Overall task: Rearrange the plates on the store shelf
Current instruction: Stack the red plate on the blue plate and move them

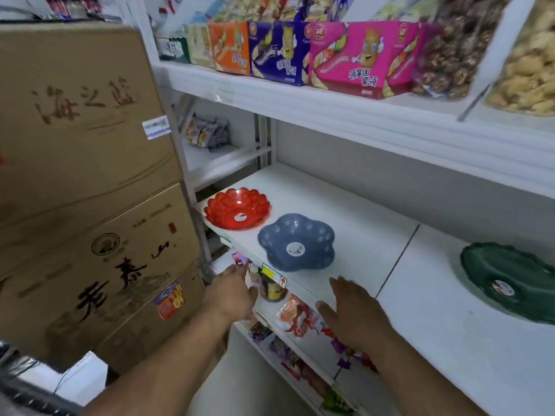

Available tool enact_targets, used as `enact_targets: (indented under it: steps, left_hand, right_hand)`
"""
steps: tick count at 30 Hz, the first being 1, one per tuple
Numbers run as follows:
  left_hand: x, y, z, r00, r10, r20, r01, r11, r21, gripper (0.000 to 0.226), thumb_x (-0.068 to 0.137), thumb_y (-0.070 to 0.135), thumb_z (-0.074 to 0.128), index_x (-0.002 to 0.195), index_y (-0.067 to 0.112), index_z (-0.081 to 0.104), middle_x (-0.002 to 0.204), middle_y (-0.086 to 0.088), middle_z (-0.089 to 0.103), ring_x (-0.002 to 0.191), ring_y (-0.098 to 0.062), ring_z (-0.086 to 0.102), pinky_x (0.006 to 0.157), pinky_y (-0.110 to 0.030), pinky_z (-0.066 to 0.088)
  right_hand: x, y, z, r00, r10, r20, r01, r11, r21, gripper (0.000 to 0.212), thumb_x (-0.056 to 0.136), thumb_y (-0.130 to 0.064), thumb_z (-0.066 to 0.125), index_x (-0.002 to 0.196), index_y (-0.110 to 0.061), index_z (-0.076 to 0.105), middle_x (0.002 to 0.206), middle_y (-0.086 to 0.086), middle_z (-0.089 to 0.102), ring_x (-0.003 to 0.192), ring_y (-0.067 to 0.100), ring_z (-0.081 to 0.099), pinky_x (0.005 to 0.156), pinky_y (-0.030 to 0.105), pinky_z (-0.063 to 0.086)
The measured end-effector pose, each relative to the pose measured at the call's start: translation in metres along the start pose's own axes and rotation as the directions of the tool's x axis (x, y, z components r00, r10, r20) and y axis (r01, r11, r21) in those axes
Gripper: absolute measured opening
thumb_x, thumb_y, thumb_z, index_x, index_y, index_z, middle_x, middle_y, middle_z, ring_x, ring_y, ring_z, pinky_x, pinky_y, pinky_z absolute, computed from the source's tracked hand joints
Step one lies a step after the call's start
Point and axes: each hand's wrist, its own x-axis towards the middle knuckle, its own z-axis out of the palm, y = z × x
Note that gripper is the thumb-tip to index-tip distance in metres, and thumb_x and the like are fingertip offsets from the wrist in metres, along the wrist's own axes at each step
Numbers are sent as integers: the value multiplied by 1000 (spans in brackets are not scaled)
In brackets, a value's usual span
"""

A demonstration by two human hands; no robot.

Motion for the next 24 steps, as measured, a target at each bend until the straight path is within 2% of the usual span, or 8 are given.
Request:
enact_targets:
  steps: [3,8,12,14,18,20,22,24]
  left_hand:
    - [23,-17,-3,1000,-8,15,8,999,-37,67,91,46,49,152,24,31,160,-4,31,142,-28,35,111,-39,35]
    - [61,-23,-5,1000,5,29,-2,996,-87,67,91,46,50,151,22,34,156,-4,37,138,-27,40,110,-35,38]
    - [83,-20,-15,1000,-11,19,12,996,-89,69,89,45,49,151,21,33,157,-4,36,139,-27,40,110,-36,38]
    - [98,-23,-22,999,-42,16,43,993,-107,66,89,45,52,149,21,37,152,-4,43,135,-28,45,108,-36,40]
    - [133,-40,-28,992,-120,24,122,969,-216,58,82,50,52,136,28,48,135,-2,60,117,-27,59,95,-37,50]
    - [151,-44,-34,986,-165,18,163,943,-289,49,89,40,55,134,21,51,130,-8,62,114,-32,60,88,-33,47]
    - [173,-50,-38,977,-215,7,200,892,-405,43,92,29,57,131,12,55,125,-16,64,111,-37,61,89,-35,46]
    - [199,-58,-41,967,-254,11,222,826,-518,39,94,26,58,128,7,58,124,-21,64,112,-40,61,97,-42,47]
  right_hand:
    - [16,-16,-1,1000,-3,-4,3,1000,-24,74,99,-60,30,160,-21,14,168,4,16,154,23,15,123,39,16]
    - [50,-24,-5,997,-42,-57,41,999,-22,71,99,-57,33,158,-19,20,166,4,24,151,23,24,120,38,23]
    - [82,-16,-7,996,-40,-77,42,999,32,71,98,-56,36,158,-19,23,165,4,26,150,23,26,120,38,26]
    - [97,-15,-10,994,-37,-105,44,997,61,71,98,-56,37,156,-18,26,163,5,32,148,23,31,119,37,30]
    - [115,-14,-13,996,-3,-87,9,997,74,70,99,-54,37,157,-17,25,164,6,29,149,25,29,119,38,29]
    - [120,-13,-15,992,15,-126,-3,996,92,65,98,-54,39,153,-19,34,157,3,41,141,23,40,114,39,38]
    - [126,-13,-15,985,35,-172,-12,991,130,56,96,-52,44,145,-24,44,146,-1,53,129,22,50,105,38,46]
    - [132,-14,-15,975,95,-202,-62,985,161,52,94,-48,48,140,-25,49,141,-2,58,122,23,55,100,37,49]
